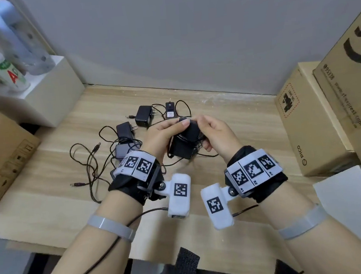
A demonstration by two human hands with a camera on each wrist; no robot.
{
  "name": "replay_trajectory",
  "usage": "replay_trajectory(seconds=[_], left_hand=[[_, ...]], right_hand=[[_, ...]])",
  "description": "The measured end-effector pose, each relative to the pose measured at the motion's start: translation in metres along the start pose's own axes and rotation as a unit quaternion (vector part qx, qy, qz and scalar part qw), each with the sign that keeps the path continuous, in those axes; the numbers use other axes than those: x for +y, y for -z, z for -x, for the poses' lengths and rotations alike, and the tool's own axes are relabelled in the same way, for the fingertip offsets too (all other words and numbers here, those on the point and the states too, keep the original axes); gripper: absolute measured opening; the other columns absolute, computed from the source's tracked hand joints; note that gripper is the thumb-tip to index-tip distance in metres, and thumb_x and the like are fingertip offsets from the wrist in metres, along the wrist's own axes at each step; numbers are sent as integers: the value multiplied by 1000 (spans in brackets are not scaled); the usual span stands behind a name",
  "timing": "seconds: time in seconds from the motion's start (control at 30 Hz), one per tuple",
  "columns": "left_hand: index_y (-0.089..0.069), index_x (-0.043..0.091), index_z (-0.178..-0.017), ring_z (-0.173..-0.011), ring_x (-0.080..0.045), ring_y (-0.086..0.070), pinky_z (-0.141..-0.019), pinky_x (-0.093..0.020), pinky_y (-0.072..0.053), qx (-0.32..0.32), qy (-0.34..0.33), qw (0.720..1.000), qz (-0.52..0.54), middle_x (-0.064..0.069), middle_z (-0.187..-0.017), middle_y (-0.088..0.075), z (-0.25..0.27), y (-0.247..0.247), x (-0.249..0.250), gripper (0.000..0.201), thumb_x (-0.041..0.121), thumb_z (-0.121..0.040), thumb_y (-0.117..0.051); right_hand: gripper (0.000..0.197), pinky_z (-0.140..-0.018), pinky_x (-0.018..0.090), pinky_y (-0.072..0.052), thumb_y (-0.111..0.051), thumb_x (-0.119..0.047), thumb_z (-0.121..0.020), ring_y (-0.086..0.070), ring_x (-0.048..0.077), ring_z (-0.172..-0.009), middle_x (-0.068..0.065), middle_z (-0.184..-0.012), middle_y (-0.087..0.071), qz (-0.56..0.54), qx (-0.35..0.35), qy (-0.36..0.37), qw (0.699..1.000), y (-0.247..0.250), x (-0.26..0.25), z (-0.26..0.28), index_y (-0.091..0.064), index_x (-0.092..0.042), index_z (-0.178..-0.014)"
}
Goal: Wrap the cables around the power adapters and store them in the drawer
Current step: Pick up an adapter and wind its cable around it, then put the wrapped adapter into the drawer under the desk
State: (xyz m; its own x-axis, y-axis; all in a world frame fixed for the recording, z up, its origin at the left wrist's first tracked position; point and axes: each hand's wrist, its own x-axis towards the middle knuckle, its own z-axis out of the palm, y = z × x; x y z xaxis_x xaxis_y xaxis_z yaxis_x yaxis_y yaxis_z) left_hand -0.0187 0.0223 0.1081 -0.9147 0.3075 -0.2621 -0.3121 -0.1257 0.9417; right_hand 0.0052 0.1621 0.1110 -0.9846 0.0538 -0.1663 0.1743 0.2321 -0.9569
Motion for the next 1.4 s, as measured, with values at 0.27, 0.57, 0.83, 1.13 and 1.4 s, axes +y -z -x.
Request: replay_trajectory(seconds=[0.27, 0.57, 0.83, 1.13, 1.4], left_hand=[[-65, 7, -100, -78, -9, -62, -71, -24, -49, 170, 22, 985, 29, -3, -88, -66, 37, 39, -50, 21, 22, -90, -55], [-65, 19, -91, -81, -12, -59, -65, -23, -43, 359, 31, 926, 111, 2, -89, -66, 137, 122, -94, 16, 20, -93, -49], [-65, 27, -84, -72, -5, -58, -64, -21, -40, 527, 88, 842, 76, 7, -85, -66, 271, 224, -176, 23, 18, -95, -47], [-38, 9, -136, -129, -23, -36, -109, -29, -28, 707, 230, 667, -40, -14, -139, -36, 409, 293, -316, 60, 3, -82, -63], [-23, 9, -145, -141, -26, -22, -117, -41, -18, 668, 305, 679, 24, -12, -153, -23, 433, 303, -397, 73, 12, -83, -61]], right_hand=[[12, -44, 17, -42, -61, -19, -87, -48, 2, -42, -4, -65, -52, -16, -127, -35, 991, -49, 40, 9, -57, -13, -96], [10, -41, 15, -40, -58, -19, -89, -48, 1, -37, 0, -66, -51, -18, -279, -74, 957, -167, 55, 41, -52, -18, -81], [10, -42, 17, -38, -62, -18, -86, -46, 6, -43, -5, -66, -48, 31, -404, -83, 911, -298, 75, 118, -52, -18, -88], [26, -61, 32, -45, -65, -17, -84, -50, 11, -62, -6, -69, -49, 188, -485, -216, 826, -438, 201, 200, -44, -23, -71], [26, -52, 28, -45, -59, -15, -88, -51, 12, -59, 1, -68, -55, 259, -470, -341, 772, -484, 272, 231, -45, -17, -67]])
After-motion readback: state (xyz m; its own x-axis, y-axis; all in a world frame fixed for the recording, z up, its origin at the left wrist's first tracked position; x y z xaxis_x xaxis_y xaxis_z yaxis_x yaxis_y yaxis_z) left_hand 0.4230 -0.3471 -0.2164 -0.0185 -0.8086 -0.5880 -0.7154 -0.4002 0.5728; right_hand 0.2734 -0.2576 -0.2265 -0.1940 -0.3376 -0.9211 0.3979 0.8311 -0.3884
